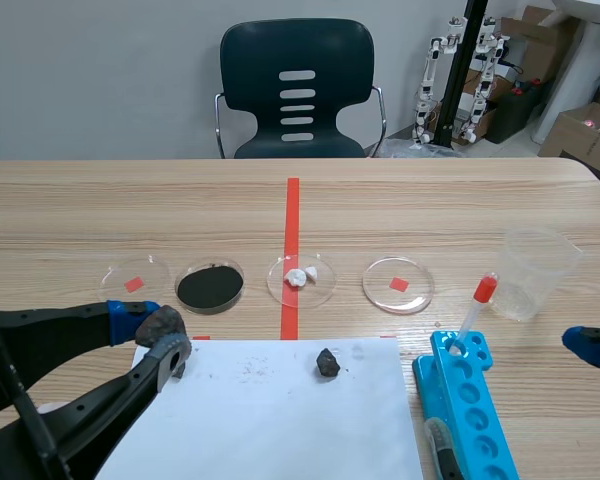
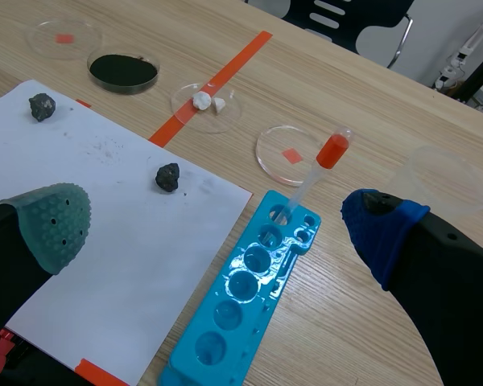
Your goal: Rub the mineral on the streak plate
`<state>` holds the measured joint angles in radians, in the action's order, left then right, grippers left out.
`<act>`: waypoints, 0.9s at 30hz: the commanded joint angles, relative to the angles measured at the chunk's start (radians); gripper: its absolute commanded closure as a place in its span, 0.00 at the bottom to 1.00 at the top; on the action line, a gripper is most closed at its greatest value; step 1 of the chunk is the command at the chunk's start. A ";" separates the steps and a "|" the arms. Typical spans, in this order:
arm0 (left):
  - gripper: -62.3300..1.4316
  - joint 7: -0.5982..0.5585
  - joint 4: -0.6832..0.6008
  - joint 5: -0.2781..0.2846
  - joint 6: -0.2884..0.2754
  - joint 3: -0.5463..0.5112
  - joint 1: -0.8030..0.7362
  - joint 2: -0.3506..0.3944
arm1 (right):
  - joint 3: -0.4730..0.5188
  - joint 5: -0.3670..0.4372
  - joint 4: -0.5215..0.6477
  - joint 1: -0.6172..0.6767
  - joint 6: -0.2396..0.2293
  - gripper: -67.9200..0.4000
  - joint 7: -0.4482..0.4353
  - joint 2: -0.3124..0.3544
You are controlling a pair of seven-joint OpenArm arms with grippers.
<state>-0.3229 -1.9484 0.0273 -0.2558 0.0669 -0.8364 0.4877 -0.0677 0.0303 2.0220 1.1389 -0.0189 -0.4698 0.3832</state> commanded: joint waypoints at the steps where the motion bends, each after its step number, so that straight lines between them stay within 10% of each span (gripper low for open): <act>1: 0.87 -0.017 -0.011 0.012 0.002 0.004 0.003 -0.005 | 0.001 0.006 0.024 -0.009 0.003 0.00 -0.014 0.010; 17: 0.87 0.010 -0.011 0.020 0.001 0.004 0.003 -0.010 | 0.001 0.006 0.024 -0.009 0.003 0.00 -0.014 0.010; 27: 0.87 0.496 0.002 0.307 0.034 0.004 0.126 -0.011 | 0.001 0.006 0.024 -0.009 0.003 0.00 -0.014 0.010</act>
<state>0.1783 -1.9423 0.3172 -0.2337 0.0696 -0.7258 0.4847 -0.0677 0.0303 2.0220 1.1389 -0.0189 -0.4698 0.3832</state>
